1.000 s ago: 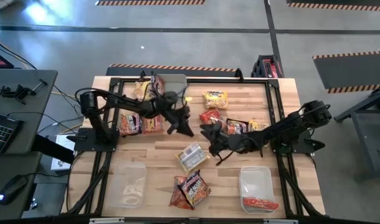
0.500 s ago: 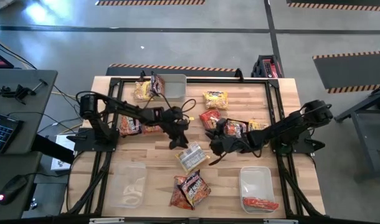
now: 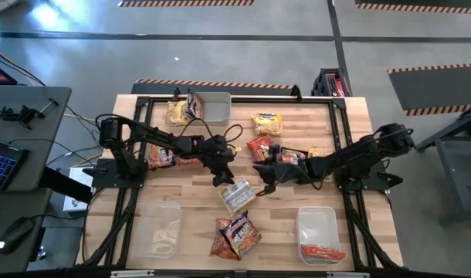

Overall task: Sort Maruchan noodles
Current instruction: Put the bottom left yellow noodle pack into the transparent bin

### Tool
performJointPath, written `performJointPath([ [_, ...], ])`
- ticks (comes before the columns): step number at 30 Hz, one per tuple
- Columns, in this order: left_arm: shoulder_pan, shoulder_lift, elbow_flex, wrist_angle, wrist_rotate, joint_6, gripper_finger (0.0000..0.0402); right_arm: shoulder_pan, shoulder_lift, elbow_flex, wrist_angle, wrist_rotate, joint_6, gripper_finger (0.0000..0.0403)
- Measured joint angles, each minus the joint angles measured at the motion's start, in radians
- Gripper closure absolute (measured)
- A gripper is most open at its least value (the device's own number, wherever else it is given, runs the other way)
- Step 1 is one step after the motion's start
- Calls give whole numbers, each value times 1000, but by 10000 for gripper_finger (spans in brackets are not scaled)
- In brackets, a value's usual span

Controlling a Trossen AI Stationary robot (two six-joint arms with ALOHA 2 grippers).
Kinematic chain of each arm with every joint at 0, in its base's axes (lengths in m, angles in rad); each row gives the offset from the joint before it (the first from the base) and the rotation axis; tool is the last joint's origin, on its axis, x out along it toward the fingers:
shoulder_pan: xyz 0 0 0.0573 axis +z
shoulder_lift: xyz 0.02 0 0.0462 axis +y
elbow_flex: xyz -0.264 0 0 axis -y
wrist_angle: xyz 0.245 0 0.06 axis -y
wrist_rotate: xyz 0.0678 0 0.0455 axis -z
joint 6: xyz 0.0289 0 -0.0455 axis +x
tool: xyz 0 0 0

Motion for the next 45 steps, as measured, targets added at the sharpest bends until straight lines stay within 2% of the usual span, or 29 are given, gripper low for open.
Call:
performJointPath([
  [7,-19,39,1,2,2,-3,222,-14,0,0,5,-12,8,347],
  [14,-24,113,58,13,16,22,230,-13,0,0,9,-12,17,347],
  [19,-24,114,67,5,46,42,276,-13,0,0,4,-13,65,347],
  [27,12,112,68,-13,119,59,390,-22,-54,-17,-59,-40,240,348],
  [30,38,107,67,-9,134,61,395,-45,-86,-80,-43,-73,347,347],
  [33,60,106,67,3,149,70,399,-60,-121,-184,91,-106,485,348],
  [39,101,104,66,74,188,56,401,-79,-132,-409,561,-120,773,346],
  [42,127,82,67,151,221,20,401,-79,-133,-442,648,-100,843,330],
  [45,151,35,66,195,222,6,401,-79,-133,-424,658,-98,868,293],
])
